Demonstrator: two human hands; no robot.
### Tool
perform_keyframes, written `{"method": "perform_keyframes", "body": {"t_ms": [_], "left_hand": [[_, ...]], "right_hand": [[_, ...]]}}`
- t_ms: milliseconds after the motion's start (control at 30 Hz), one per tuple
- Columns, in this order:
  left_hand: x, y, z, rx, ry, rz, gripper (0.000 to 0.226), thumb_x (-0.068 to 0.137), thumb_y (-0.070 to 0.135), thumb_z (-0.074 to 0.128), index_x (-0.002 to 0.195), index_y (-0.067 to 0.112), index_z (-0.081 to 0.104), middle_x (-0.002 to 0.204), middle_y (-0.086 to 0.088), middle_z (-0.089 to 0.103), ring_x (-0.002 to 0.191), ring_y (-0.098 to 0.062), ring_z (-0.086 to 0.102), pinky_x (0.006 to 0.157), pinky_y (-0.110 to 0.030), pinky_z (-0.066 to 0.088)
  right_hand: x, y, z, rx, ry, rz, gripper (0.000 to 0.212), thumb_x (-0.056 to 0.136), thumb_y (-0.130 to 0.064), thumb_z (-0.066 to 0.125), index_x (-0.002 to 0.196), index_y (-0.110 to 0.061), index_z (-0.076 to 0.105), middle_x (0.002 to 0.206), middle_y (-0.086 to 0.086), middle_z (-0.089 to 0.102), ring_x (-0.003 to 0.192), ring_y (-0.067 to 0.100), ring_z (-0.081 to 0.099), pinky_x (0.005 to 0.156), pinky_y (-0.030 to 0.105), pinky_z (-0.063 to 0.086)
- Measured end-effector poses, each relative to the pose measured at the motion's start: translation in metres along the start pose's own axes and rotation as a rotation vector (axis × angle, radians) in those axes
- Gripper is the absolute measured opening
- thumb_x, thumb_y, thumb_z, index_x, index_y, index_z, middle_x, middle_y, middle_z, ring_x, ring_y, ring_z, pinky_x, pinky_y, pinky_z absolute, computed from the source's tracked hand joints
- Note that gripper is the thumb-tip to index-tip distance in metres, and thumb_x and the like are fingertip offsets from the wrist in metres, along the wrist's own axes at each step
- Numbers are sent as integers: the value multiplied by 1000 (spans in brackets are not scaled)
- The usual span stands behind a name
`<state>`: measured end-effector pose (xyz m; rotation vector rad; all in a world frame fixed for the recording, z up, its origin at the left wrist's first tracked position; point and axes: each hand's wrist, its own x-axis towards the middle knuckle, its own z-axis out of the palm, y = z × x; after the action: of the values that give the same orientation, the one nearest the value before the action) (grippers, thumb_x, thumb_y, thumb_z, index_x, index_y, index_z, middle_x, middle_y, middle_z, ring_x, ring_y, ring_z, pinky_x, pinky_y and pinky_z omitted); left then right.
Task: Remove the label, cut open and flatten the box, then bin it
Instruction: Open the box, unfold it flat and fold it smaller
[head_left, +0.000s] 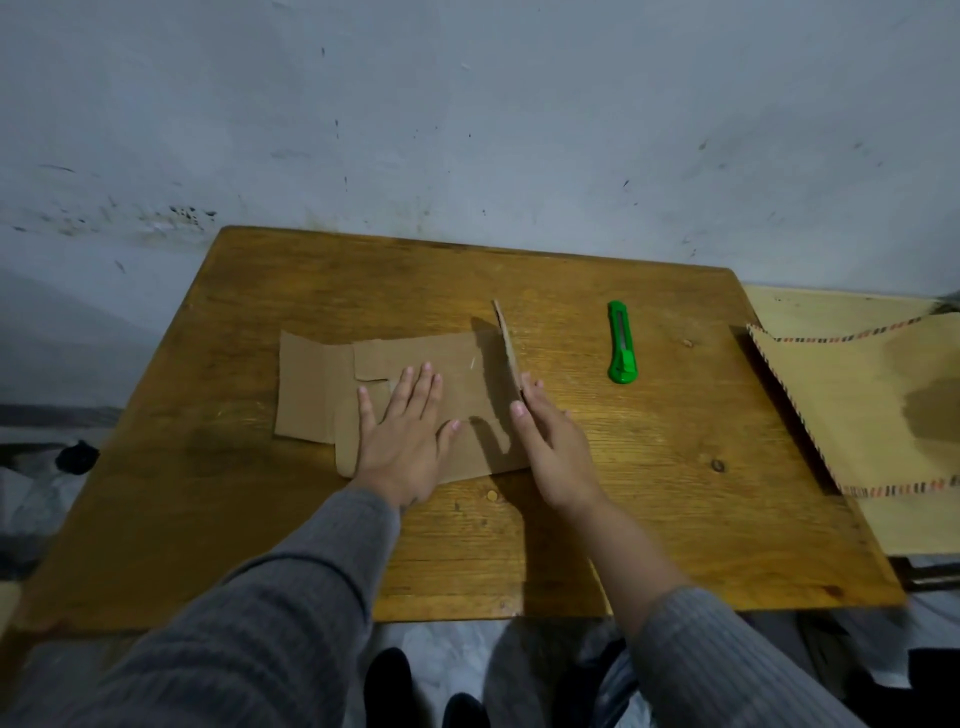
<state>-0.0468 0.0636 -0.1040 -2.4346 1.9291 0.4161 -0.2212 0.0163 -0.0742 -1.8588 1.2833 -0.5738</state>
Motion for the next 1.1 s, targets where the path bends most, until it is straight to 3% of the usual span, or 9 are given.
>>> {"method": "perform_keyframes", "body": {"t_ms": [133,267,567,667,767,900,1000,1100], "left_hand": [[-2,0,0,-27,21,16,60,101,47,3,153,21,-9,160,8,-19,146,-11,-20,115,-58,-11],[-2,-2,3,-39,59,18,58,101,43,4,154,21,-5,161,9,-15,146,-9,-18,116,-56,-11],[-11,-7,-1,-38,134,23,59,102,43,10,154,20,-3,162,5,-11,147,-11,-16,117,-51,-13],[-33,-27,-2,-29,392,-141,66,99,45,21,154,15,-1,161,-1,-7,149,-17,-8,116,-51,-12],[-48,-53,0,-119,565,-408,78,95,50,31,153,3,7,161,-14,7,149,-28,7,115,-56,0],[-55,-72,3,-332,541,-569,89,93,63,28,151,-3,14,156,-19,26,147,-31,19,113,-68,8],[-55,-76,10,-426,519,-583,92,92,64,35,153,3,3,158,-13,24,148,-25,14,114,-60,-3],[-52,-77,6,-512,516,-727,97,90,69,35,154,8,-4,160,-9,19,149,-23,9,116,-59,-7]], "right_hand": [[1,9,3,-463,-182,-176,83,86,-73,14,152,-26,-3,158,-14,-7,145,5,-13,116,44,-15],[4,8,11,-737,-283,-231,93,77,-77,-1,151,-21,-13,156,-9,-20,143,8,-23,113,49,-21],[7,9,26,-945,-307,-180,74,86,-56,-11,149,-18,-18,158,0,-23,143,16,-27,113,51,-18],[7,5,26,-920,-331,-145,69,95,-56,3,149,-18,-18,157,-2,-24,143,15,-26,113,53,-18],[7,2,24,-907,-349,-130,70,96,-57,8,149,-20,-18,157,-3,-24,142,13,-27,113,57,-17],[8,0,23,-888,-369,-104,71,95,-59,9,148,-22,-20,156,-5,-26,142,12,-27,111,62,-16],[7,0,23,-893,-363,-101,72,94,-60,9,148,-22,-20,156,-6,-27,142,11,-28,110,62,-17],[6,0,22,-896,-365,-103,72,95,-60,9,148,-21,-19,155,-6,-28,141,11,-28,108,61,-20]]}}
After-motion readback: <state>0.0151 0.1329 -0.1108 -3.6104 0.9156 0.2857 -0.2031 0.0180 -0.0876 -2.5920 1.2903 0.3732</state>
